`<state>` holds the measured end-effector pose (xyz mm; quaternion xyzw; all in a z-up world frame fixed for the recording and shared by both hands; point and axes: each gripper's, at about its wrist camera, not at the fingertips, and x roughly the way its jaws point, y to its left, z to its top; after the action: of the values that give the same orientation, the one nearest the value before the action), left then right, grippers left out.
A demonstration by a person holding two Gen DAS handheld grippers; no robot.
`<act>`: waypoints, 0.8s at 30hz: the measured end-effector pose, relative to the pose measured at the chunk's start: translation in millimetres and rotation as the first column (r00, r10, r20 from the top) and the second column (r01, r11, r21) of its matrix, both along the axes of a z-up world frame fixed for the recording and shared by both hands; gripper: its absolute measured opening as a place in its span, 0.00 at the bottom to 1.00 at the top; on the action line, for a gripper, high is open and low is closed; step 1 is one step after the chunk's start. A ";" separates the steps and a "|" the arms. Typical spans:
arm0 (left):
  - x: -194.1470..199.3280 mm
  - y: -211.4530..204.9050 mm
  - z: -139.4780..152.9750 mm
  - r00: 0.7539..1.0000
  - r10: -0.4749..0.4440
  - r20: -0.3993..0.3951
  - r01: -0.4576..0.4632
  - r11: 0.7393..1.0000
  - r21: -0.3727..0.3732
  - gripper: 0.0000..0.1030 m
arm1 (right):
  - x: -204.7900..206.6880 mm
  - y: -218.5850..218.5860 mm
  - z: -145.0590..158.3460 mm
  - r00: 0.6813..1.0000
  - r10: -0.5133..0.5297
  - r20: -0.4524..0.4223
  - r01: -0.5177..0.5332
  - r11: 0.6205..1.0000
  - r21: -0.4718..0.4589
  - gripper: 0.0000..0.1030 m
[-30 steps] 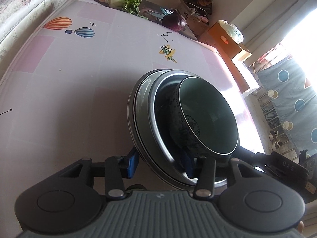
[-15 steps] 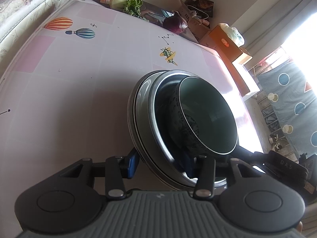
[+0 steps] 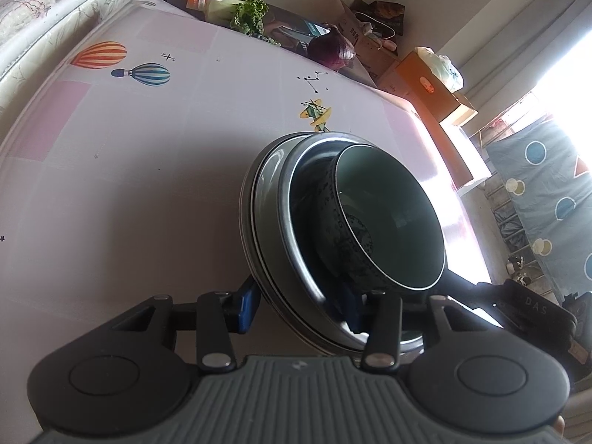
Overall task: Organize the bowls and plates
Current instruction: 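Lower the steel bowl onto the white plate with both grippers, then open both grippers to release the steel bowl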
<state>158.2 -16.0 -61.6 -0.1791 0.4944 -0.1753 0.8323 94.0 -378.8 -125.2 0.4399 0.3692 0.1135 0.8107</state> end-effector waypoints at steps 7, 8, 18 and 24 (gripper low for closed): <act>-1.2 0.4 0.0 1.000 -0.010 0.016 0.010 1.000 -0.002 0.45 | 4.2 -0.7 0.4 1.000 -0.002 0.006 0.002 1.000 0.003 0.36; -2.1 0.0 1.2 1.000 -0.012 0.019 0.012 1.000 0.003 0.46 | 2.7 -1.6 0.6 1.000 -0.003 0.008 0.003 1.000 0.002 0.36; -28.0 3.2 22.9 0.994 -0.030 0.102 0.018 0.993 0.117 0.73 | -32.2 -10.0 17.8 0.997 -0.036 0.065 0.045 0.990 -0.132 0.52; -62.8 0.8 39.0 0.977 -0.073 0.202 0.023 0.970 0.240 0.81 | -71.3 -5.5 46.8 0.987 -0.039 0.153 0.085 0.949 -0.305 0.72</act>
<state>95.4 -15.2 -22.6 -0.0473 0.4258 -0.1531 0.8905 22.7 -384.3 -78.4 0.3091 0.3084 0.0604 0.8976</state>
